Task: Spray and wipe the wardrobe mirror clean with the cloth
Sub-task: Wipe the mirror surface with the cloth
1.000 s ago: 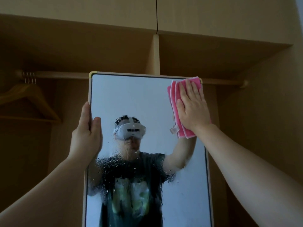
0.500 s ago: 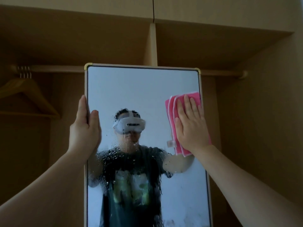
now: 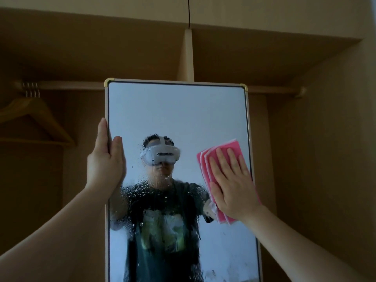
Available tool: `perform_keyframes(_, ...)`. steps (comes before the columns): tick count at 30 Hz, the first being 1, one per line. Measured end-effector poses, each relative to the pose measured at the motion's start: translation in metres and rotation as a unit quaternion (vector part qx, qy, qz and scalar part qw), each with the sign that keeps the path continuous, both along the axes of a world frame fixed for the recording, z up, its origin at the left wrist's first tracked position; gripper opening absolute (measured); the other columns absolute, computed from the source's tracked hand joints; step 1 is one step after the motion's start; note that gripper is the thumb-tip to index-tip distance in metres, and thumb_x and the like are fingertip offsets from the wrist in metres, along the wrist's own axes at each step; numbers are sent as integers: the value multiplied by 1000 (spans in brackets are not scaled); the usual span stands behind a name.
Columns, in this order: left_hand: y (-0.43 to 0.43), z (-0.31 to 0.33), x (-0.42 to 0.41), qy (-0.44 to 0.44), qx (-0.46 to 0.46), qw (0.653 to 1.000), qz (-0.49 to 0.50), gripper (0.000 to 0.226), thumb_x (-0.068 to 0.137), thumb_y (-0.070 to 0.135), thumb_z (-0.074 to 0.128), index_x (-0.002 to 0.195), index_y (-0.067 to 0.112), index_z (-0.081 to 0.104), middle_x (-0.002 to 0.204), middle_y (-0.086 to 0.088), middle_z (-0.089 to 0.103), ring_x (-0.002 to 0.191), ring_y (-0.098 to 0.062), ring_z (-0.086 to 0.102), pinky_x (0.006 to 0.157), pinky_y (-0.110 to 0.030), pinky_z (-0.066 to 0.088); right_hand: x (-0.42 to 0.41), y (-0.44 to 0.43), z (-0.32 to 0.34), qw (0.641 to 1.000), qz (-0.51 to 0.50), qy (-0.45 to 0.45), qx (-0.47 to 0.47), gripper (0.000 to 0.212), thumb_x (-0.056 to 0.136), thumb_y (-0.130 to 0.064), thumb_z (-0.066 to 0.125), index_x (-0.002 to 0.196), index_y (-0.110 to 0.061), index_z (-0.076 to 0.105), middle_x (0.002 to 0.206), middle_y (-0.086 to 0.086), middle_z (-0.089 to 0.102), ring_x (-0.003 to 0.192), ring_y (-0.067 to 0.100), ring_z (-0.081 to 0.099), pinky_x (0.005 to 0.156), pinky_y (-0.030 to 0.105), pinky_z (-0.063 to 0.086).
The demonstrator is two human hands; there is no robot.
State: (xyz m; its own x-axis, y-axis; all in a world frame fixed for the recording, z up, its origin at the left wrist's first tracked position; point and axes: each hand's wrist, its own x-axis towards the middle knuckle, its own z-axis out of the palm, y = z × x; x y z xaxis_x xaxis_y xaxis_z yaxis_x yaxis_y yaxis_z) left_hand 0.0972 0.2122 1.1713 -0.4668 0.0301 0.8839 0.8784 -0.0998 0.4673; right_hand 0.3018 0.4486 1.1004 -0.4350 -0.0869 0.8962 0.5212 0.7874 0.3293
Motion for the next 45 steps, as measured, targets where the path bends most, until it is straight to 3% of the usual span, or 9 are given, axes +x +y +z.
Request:
perform_keyframes(3, 0, 0, -1, 1, -5, 1000, 3, 53, 100, 42, 38, 146, 48, 13, 72, 35, 53, 59, 26, 49, 55, -12, 35, -2, 3, 8, 1000, 2, -3, 7, 61, 102, -43, 17, 156, -19, 2, 162, 10, 8, 149, 34, 2, 118, 55, 14)
perform_keyframes(6, 0, 0, -2, 3, -15, 1000, 6, 54, 101, 41, 37, 148, 45, 11, 69, 56, 45, 59, 31, 45, 55, -7, 32, -3, 3, 20, 1000, 0, -12, 16, 61, 102, -43, 17, 156, -20, 0, 162, 10, 6, 150, 33, 1, 119, 55, 12)
perform_keyframes(8, 1, 0, -1, 4, -14, 1000, 4, 54, 101, 40, 37, 148, 43, 12, 70, 60, 42, 61, 32, 44, 51, -4, 34, -3, 3, 32, 1000, 2, -12, 21, 60, 103, -42, 16, 156, -19, 1, 162, 10, 6, 150, 31, 0, 120, 53, 9)
perform_keyframes(12, 1, 1, -1, 7, -8, 1000, 2, 55, 101, 39, 38, 149, 42, 12, 69, 58, 44, 60, 31, 46, 52, -9, 35, -8, -2, 76, 1000, -8, 17, 16, 57, 104, -43, 14, 155, -19, 3, 163, 10, 4, 150, 29, -4, 121, 49, 3)
perform_keyframes(16, 0, 0, -2, 8, -12, 1000, -8, 54, 101, 38, 38, 148, 45, 11, 69, 54, 48, 58, 26, 49, 46, -3, 42, -14, -9, 120, 999, -14, 49, 4, 57, 104, -44, 9, 155, -19, 9, 162, 8, 7, 149, 28, -3, 121, 45, -4)
perform_keyframes(26, 0, 0, -2, 12, -10, 1000, -11, 54, 101, 39, 37, 147, 47, 10, 65, 48, 51, 56, 20, 52, 49, -8, 44, -22, -17, 167, 997, -18, 76, -5, 58, 102, -45, 6, 155, -21, 10, 163, 6, 7, 149, 29, 1, 119, 42, -6)
perform_keyframes(36, 0, 0, 4, 23, 3, 1000, -12, 54, 102, 31, 39, 151, 35, 15, 64, 57, 43, 56, 31, 44, 47, 6, 33, -22, -22, 155, 997, -17, 76, -3, 57, 103, -40, 9, 155, -18, 12, 162, 8, 12, 149, 31, 7, 121, 47, 3)
perform_keyframes(45, -1, 0, 4, 22, 1, 1000, 0, 55, 101, 34, 39, 150, 37, 15, 63, 54, 45, 55, 27, 47, 48, 4, 36, -29, -27, 119, 997, -3, 71, -10, 56, 103, -39, 12, 154, -16, 18, 161, 11, 17, 149, 33, 12, 121, 51, 10)
